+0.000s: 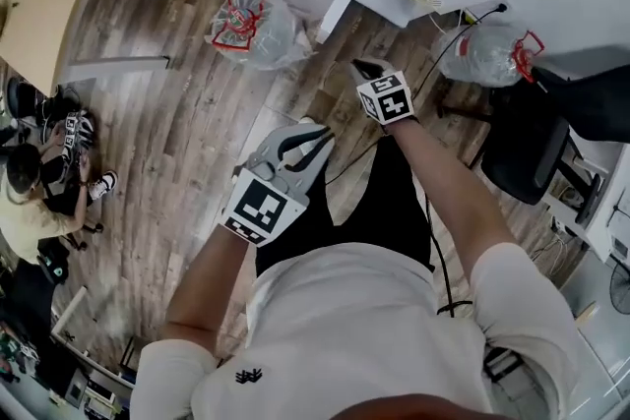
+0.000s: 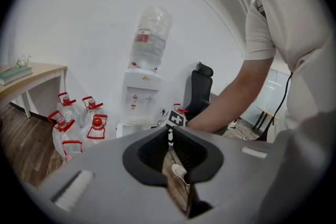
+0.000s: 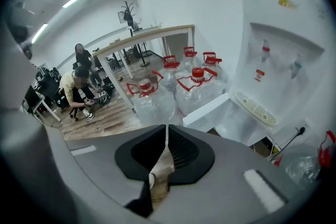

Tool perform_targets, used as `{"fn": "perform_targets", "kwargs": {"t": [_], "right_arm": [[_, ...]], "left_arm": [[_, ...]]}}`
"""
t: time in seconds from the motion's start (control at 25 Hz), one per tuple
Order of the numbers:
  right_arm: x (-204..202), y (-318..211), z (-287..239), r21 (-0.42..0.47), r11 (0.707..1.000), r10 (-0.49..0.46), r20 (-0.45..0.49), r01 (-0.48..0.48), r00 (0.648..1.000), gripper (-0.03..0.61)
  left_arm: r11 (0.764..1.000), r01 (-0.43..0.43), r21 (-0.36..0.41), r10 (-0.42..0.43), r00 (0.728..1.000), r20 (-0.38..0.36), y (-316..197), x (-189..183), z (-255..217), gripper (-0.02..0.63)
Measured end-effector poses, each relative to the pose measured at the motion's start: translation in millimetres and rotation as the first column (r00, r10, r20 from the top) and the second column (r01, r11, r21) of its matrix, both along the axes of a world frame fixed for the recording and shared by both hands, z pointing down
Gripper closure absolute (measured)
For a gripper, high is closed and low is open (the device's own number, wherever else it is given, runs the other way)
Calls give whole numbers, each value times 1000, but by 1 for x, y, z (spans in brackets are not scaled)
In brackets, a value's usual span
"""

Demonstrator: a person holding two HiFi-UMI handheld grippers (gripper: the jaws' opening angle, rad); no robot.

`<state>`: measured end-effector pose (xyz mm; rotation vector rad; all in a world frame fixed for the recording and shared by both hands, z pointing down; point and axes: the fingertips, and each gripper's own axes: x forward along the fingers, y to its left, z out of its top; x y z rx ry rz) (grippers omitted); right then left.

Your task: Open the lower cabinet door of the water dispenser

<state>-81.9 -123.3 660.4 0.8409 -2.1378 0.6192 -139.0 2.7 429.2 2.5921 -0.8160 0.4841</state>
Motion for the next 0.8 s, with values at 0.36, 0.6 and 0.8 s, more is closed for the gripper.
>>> {"fn": "perform_targets", "kwargs": {"t": [0.36,0.6,0.8], "right_arm": [[39,77,-145,96,995,32,114,-43,993,561],[69,129,-226,175,984,0,151,-26,988,563],[108,167,-279,234,969,24,216,-75,976,563]], "left_arm": [[986,-168,22,167,985,43,15,46,-56,554],[983,-178,40,176,982,62,23,65,-95,554],[985,-169,41,165,983,80,45,88,-112,555]]}}
